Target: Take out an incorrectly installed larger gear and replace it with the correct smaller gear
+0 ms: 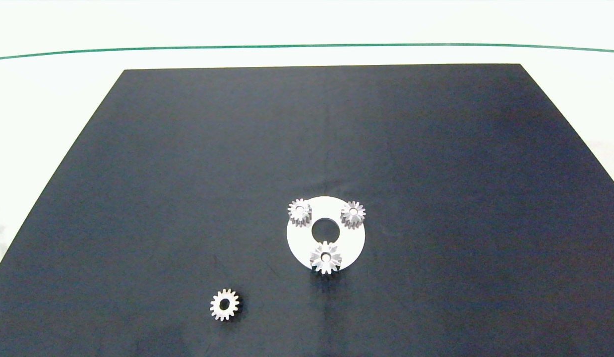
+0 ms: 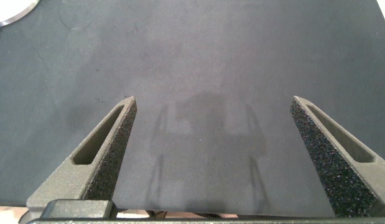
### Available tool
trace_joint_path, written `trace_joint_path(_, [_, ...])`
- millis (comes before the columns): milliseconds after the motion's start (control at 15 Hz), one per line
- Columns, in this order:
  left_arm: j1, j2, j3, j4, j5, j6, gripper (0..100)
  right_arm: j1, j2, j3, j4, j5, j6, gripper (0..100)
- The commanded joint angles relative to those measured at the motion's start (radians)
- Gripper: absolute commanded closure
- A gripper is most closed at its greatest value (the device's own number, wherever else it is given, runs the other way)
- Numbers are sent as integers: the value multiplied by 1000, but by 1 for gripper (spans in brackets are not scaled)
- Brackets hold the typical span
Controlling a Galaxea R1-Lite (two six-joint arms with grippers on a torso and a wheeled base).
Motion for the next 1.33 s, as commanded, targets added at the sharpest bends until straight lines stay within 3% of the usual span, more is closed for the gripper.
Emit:
trace_joint_path(67, [0, 2, 0, -1, 2, -2, 0, 0, 1, 0, 0, -6, -2, 0])
trace_joint_path(333, [0, 0, -3, 0, 30, 18, 0, 0, 1, -3, 3, -24, -5, 0])
trace_joint_path(467, [0, 0, -87, 72, 30, 26, 0, -1, 4, -12, 9, -30, -25, 0])
trace_joint_path(667, [-8, 57, -357, 405, 18, 28, 0, 0, 136, -115, 11, -29, -40, 0])
trace_joint_path(733, [-14, 163, -478, 479, 18, 29, 0, -1, 236, -190, 11, -33, -42, 0])
trace_joint_path(933, [-2, 472, -762, 529, 30, 37, 0, -4, 524, -394, 11, -35, -42, 0])
trace_joint_path(1000, [5, 561, -862, 601, 30, 64, 0, -6, 615, -459, 14, -38, -43, 0])
trace_joint_path(1067, [15, 643, -972, 704, 32, 103, 0, -6, 701, -538, 61, -53, -45, 0])
trace_joint_path(1133, [23, 726, -1097, 827, 30, 138, 0, -3, 779, -643, 169, -79, -56, 0])
trace_joint_path(1333, [21, 937, -1411, 1081, 32, 144, 0, 5, 942, -951, 520, -82, -126, 0])
